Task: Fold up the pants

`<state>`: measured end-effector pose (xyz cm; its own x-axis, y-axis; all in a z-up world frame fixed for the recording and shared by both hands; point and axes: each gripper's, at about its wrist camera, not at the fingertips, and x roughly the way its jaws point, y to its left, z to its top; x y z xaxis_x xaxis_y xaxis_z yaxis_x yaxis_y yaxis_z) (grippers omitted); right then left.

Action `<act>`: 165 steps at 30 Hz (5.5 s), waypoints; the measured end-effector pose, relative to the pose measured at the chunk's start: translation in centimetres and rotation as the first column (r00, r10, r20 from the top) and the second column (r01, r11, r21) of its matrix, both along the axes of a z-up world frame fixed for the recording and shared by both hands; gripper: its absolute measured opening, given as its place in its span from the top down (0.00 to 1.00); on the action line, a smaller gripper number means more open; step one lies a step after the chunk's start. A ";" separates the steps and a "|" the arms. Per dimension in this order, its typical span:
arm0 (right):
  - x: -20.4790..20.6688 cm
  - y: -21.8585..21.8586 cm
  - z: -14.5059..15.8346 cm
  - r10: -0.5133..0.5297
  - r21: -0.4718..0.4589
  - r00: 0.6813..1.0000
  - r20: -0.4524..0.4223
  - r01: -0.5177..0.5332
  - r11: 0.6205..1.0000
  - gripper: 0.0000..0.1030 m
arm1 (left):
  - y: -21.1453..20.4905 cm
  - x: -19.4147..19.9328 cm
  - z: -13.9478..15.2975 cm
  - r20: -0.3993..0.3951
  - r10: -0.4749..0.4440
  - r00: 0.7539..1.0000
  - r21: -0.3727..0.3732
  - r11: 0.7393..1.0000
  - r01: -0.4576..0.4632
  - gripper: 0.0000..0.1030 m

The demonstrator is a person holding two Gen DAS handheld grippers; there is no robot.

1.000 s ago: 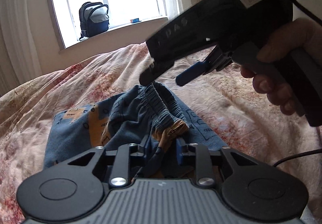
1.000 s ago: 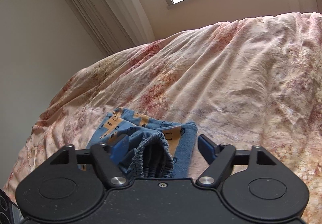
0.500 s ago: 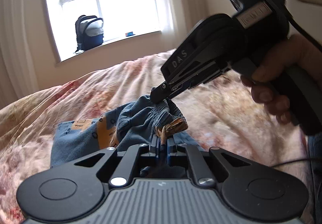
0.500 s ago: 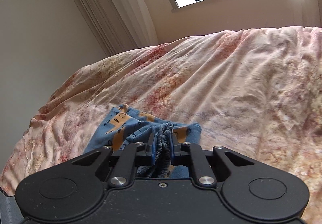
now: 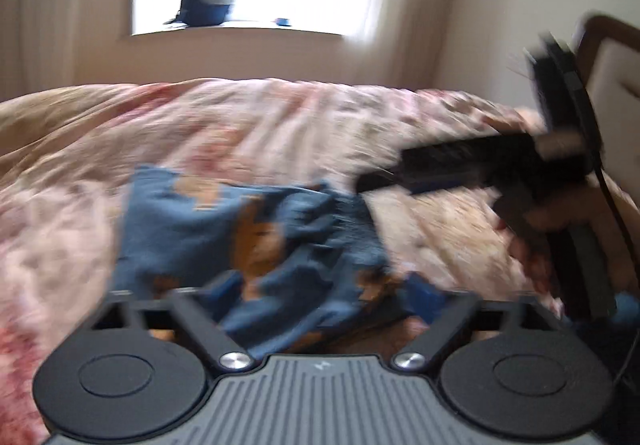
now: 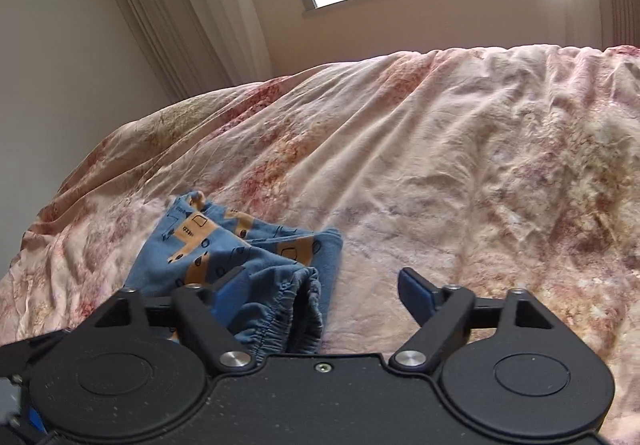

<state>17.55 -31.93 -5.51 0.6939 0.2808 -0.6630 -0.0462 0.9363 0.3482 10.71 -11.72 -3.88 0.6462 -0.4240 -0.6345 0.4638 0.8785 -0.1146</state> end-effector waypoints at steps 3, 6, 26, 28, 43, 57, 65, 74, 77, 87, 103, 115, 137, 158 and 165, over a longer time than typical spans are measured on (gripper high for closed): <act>-0.2 0.9 -0.1 0.001 -0.044 1.000 -0.005 -0.001 0.999 0.01 | 3.1 1.0 0.7 0.019 0.122 0.992 0.023 0.992 -0.122 0.00; -0.6 2.8 0.0 0.018 -0.106 1.000 0.004 -0.018 0.994 0.01 | 5.6 2.6 -0.1 0.020 0.283 0.959 0.046 0.958 -0.283 0.00; 0.1 6.4 -1.8 0.020 -0.203 0.999 -0.025 -0.025 0.979 0.01 | 8.1 4.3 -3.4 -0.158 0.381 0.911 0.000 0.923 -0.386 0.00; 0.2 6.5 -2.0 0.036 -0.213 0.998 -0.043 -0.045 0.976 0.01 | 8.1 4.3 -3.6 -0.160 0.377 0.912 0.014 0.925 -0.380 0.00; -2.3 4.8 -1.8 0.150 -0.255 0.966 -0.209 -0.202 0.945 0.01 | 8.0 3.4 -3.6 -0.169 0.371 0.913 0.185 0.922 -0.341 0.00; 0.2 4.3 -2.6 0.222 -0.255 0.952 -0.210 -0.273 0.928 0.01 | 4.9 5.6 -5.3 0.020 0.250 0.968 0.252 0.935 -0.247 0.00; -0.9 0.8 -0.2 0.135 -0.185 0.990 -0.031 -0.138 0.973 0.01 | 8.5 6.1 -2.3 -0.006 0.283 0.959 0.008 0.959 -0.283 0.00; 1.0 1.8 -1.5 0.085 -0.228 0.996 0.016 -0.079 0.970 0.01 | 0.5 12.3 -3.2 0.036 0.098 0.995 0.285 0.953 -0.104 0.00; 1.3 1.3 -2.2 0.033 -0.266 0.999 -0.003 -0.033 0.963 0.01 | 0.0 14.1 -4.4 0.094 0.158 0.983 0.343 0.922 -0.181 0.00; 0.8 0.2 -0.9 -0.024 -0.194 0.997 0.067 0.036 0.980 0.01 | 3.2 13.5 -2.5 0.088 0.236 0.968 0.248 0.936 -0.251 0.00; -1.4 4.2 -0.8 0.287 -0.214 0.950 -0.123 -0.308 0.927 0.01 | 8.6 4.4 -3.4 -0.198 0.256 0.946 0.214 0.953 -0.213 0.00; -2.5 5.8 -1.1 0.343 -0.219 0.924 -0.169 -0.375 0.901 0.01 | 7.5 2.3 -2.8 -0.124 0.235 0.964 0.175 0.962 -0.212 0.00; -1.3 2.6 -1.0 0.176 -0.087 0.979 -0.105 -0.186 0.979 0.01 | 9.0 3.2 -3.0 -0.160 0.246 0.956 0.084 0.968 -0.235 0.00; 5.6 0.1 -4.6 0.143 0.249 0.989 -0.037 -0.129 0.960 0.25 | 10.8 5.4 -5.5 -0.165 0.171 0.971 -0.214 0.955 -0.205 0.00; 5.6 0.1 -4.8 0.145 0.246 0.988 -0.046 -0.129 0.961 0.68 | 10.4 5.2 -5.2 -0.147 0.168 0.975 -0.203 0.960 -0.196 0.00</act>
